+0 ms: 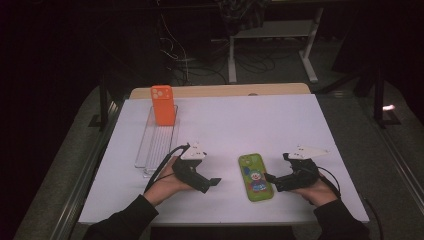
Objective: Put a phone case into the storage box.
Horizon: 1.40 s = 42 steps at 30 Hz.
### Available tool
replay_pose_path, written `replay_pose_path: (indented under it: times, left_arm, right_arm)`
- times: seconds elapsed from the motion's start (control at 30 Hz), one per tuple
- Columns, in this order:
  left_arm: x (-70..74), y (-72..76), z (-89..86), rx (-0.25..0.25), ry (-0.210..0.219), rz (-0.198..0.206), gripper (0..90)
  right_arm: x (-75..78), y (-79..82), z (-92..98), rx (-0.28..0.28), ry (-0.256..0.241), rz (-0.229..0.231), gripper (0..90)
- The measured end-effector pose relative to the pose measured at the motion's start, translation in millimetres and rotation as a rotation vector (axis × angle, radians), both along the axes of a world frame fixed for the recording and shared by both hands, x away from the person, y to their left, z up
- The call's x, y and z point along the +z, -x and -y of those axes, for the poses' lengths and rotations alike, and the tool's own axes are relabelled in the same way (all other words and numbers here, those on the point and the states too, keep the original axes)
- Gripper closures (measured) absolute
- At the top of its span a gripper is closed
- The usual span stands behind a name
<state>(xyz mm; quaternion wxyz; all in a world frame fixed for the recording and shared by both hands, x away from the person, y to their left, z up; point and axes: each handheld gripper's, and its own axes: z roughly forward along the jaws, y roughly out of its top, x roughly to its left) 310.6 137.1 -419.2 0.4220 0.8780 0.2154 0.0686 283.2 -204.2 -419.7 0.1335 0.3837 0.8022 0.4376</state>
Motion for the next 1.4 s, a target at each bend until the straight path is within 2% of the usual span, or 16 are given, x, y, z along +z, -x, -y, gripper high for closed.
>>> replay_pose_path:
  times: [0.07,0.13,0.27,0.37,0.57,0.6,0.63,0.87,0.93,1.07,1.27,1.4]
  left_arm:
    - [-1.0,-0.5,-0.6,0.005,-0.005,0.002,0.0]
    - [-1.0,-1.2,-1.9,0.007,0.014,-0.010,0.0]
    - [-0.5,-2.4,-4.3,0.014,0.017,-0.009,0.0]
    - [-1.8,-3.4,-4.8,0.020,0.018,-0.013,0.0]
    - [-1.0,-5.2,-7.3,0.024,0.016,-0.014,0.0]
    - [-1.3,-5.5,-7.5,0.023,0.018,-0.016,0.0]
    - [-1.4,-5.6,-7.6,0.021,0.019,-0.017,0.0]
    - [-1.1,-5.4,-7.1,0.009,0.009,-0.015,0.0]
    - [-1.1,-5.2,-7.3,0.016,0.013,-0.018,0.0]
    - [-1.1,-5.3,-7.1,0.014,0.010,-0.018,0.0]
    - [-1.8,-5.5,-7.2,0.009,0.008,-0.021,0.0]
    - [-1.5,-5.7,-7.2,0.009,0.009,-0.018,0.0]
  right_arm:
    - [3.6,-0.3,-2.2,0.007,-0.009,-0.015,0.0]
    - [7.0,0.1,-5.6,0.019,-0.019,-0.027,3.7]
    - [9.6,0.2,-17.2,0.061,-0.020,-0.057,13.9]
    - [10.4,-0.2,-29.9,0.078,-0.014,-0.101,21.1]
    - [9.6,-2.8,-52.2,0.127,0.015,-0.130,45.0]
    - [9.1,-1.9,-57.3,0.132,0.021,-0.148,48.4]
    - [7.7,-2.1,-59.2,0.147,0.033,-0.144,51.8]
    - [-1.3,2.8,-78.0,0.214,0.087,-0.192,80.9]
    - [-5.5,4.5,-81.8,0.233,0.108,-0.197,86.2]
    - [-9.2,7.2,-86.2,0.248,0.132,-0.219,87.9]
    - [-14.8,10.7,-91.3,0.279,0.176,-0.226,88.0]
    - [-16.6,13.0,-91.3,0.275,0.189,-0.238,88.1]
